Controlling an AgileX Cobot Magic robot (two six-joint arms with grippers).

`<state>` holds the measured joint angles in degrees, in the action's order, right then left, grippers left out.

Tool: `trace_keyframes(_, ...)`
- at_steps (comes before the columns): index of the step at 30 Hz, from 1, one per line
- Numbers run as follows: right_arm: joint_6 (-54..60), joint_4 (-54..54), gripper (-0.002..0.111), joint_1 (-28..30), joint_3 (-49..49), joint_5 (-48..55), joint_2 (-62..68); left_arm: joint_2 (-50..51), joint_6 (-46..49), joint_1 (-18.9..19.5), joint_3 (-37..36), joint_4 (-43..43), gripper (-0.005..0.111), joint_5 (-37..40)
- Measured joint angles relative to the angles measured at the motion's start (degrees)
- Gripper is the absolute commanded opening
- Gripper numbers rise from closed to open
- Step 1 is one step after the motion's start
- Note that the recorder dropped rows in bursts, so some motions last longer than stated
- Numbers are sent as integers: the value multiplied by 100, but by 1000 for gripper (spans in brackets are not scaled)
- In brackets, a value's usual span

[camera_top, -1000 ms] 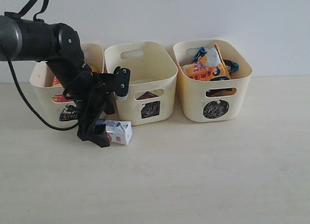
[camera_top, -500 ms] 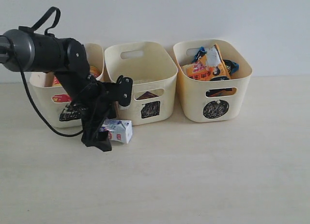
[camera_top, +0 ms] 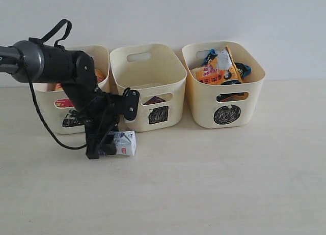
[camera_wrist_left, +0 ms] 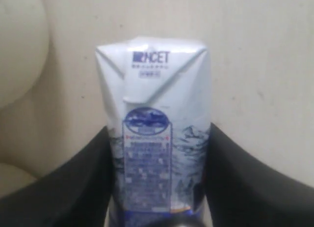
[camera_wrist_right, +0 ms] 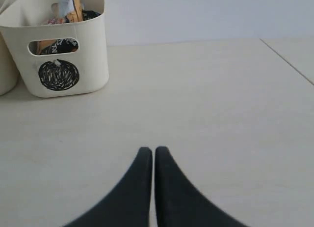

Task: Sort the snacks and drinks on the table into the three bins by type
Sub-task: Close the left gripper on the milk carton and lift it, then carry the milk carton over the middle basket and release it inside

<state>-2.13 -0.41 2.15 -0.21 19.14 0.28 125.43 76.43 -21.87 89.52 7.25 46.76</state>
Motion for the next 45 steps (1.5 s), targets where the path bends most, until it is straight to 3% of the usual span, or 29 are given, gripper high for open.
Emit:
trace_keyframes(11, 0, 0, 0, 0, 0, 0, 0, -789, -309, -248, -2, -124, 4, 1377)
trace_keyframes(21, 0, 0, 0, 0, 0, 0, 0, -1906, -677, -275, -2, 128, 4, 1038)
trace_keyframes(26, 0, 0, 0, 0, 0, 0, 0, -2100, -686, -264, -2, 323, 4, -42)
trace_keyframes(34, 0, 0, 0, 0, 0, 0, 0, -1736, -686, -73, -2, 1267, 4, -2542)
trace_keyframes(45, 0, 0, 0, 0, 0, 0, 0, -975, -686, -51, -2, 1538, 4, -3832)
